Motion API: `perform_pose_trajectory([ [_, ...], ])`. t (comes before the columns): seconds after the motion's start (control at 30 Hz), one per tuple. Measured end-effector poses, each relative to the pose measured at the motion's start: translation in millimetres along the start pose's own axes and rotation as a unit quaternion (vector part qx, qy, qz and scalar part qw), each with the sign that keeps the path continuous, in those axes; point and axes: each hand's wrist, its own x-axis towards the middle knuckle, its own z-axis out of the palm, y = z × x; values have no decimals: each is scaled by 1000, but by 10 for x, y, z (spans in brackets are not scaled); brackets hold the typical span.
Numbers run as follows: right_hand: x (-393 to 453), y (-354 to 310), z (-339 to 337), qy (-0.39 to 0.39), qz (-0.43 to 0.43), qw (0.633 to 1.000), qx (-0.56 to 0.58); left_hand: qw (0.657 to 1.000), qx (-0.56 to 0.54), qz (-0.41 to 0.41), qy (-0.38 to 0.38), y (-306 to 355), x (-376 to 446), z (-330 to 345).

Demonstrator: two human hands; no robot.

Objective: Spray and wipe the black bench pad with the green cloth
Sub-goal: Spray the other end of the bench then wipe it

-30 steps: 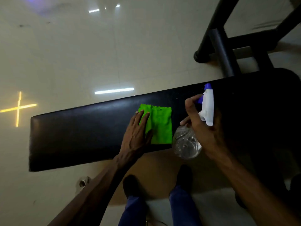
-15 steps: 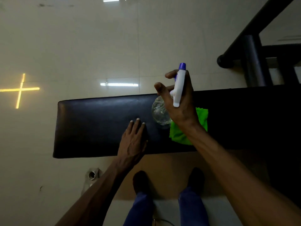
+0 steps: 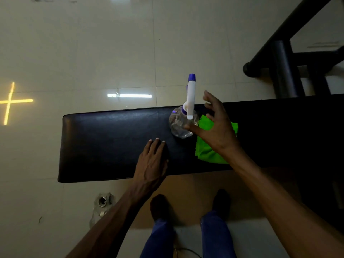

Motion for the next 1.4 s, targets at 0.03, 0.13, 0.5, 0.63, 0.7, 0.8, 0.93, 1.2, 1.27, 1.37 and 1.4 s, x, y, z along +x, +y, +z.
perform_pose_trajectory([
  [0.03,-64,131,-85,13,24,999,-25,1000,-3,2,5,11,-9,8],
  [0.13,-242,509,-327,81,136,979,-129,999,-12,26,22,93,-6,51],
  [0.5,-240,988,-414,98,356,924,-96,996,-17,71,58,507,99,281],
  [0.63,-259,960,-520,73,301,948,-72,995,-10,75,58,635,130,299],
  [0.7,-312,947,-665,82,243,965,-54,995,-8,83,61,713,162,315],
  [0.8,-390,855,-1038,97,208,973,20,994,-13,94,61,886,221,344],
  [0.93,-460,642,-1806,169,155,973,4,993,-7,106,57,1198,323,411],
  [1.2,-384,419,-2274,118,76,945,-297,990,12,133,48,1738,662,588],
  [1.27,-341,611,-2028,16,104,947,-302,990,25,134,47,1812,754,627],
  [1.37,-332,905,-1736,-62,119,944,-301,991,31,120,49,1852,893,666],
  [1.4,-317,984,-1714,-61,117,942,-307,991,36,116,53,1846,935,675],
])
